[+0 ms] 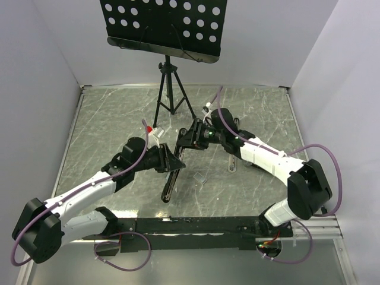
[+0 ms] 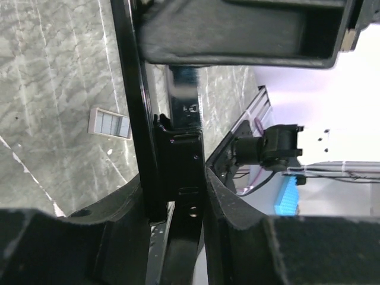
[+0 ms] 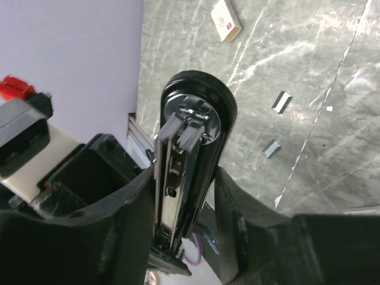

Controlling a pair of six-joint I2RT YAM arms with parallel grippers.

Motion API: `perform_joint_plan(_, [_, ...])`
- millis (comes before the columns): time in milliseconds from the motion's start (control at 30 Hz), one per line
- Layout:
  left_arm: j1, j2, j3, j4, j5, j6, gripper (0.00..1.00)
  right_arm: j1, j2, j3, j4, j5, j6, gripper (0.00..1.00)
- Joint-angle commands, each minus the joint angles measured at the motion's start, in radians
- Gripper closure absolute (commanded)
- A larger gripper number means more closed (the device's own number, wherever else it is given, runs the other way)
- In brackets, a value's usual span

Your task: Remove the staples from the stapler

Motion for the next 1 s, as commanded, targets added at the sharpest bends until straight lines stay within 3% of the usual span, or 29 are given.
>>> perform_joint_plan(0, [-0.001,-0.051,0.012,0.192,0.095,0.035,0.99,0.030,0.024,0.055,-0.040,0.042,-0.014,0.65])
perform_joint_plan(33, [-0.001,-0.054,0.012,0.190,0.094,0.038,0.99,0.031,0.021,0.055,-0.037,0.053,-0.014,0.67])
perform_joint_plan(67, [-0.002,-0.055,0.013,0.187,0.082,0.043,0.99,0.034,0.019,0.054,-0.037,0.059,-0.015,0.79])
perform_joint_plan(133, [0.001,-0.057,0.015,0.167,0.071,0.054,0.99,0.034,0.015,0.054,-0.040,0.064,-0.021,0.90])
perform_joint_plan(200, [-0.001,-0.054,0.021,0.147,0.066,0.067,0.94,0.030,0.013,0.069,-0.061,0.071,-0.041,1.00])
perform_joint_plan(333, [-0.001,-0.040,0.016,0.146,0.094,0.069,0.76,0.019,0.004,0.112,-0.101,0.083,-0.087,1.00])
perform_joint_plan(400, [-0.001,-0.029,0.021,0.144,0.124,0.069,0.57,0.010,-0.001,0.129,-0.122,0.086,-0.106,1.00])
perform_joint_plan(533, [-0.001,-0.020,0.029,0.127,0.141,0.078,0.46,-0.018,-0.042,0.123,-0.122,0.086,-0.121,1.00])
perform_joint_plan(600, [-0.001,-0.023,0.029,0.115,0.141,0.087,0.37,-0.036,-0.051,0.131,-0.138,0.100,-0.144,1.00])
perform_joint_plan(633, [-0.001,-0.023,0.032,0.110,0.152,0.092,0.27,-0.044,-0.056,0.137,-0.162,0.097,-0.155,1.00])
perform_joint_plan(733, [0.001,-0.012,0.053,0.075,0.178,0.118,0.15,-0.085,-0.062,0.157,-0.232,0.094,-0.191,1.00])
perform_joint_plan(967, [0.001,0.015,0.147,-0.102,0.160,0.259,0.04,-0.232,-0.065,0.210,-0.441,0.105,-0.361,1.00])
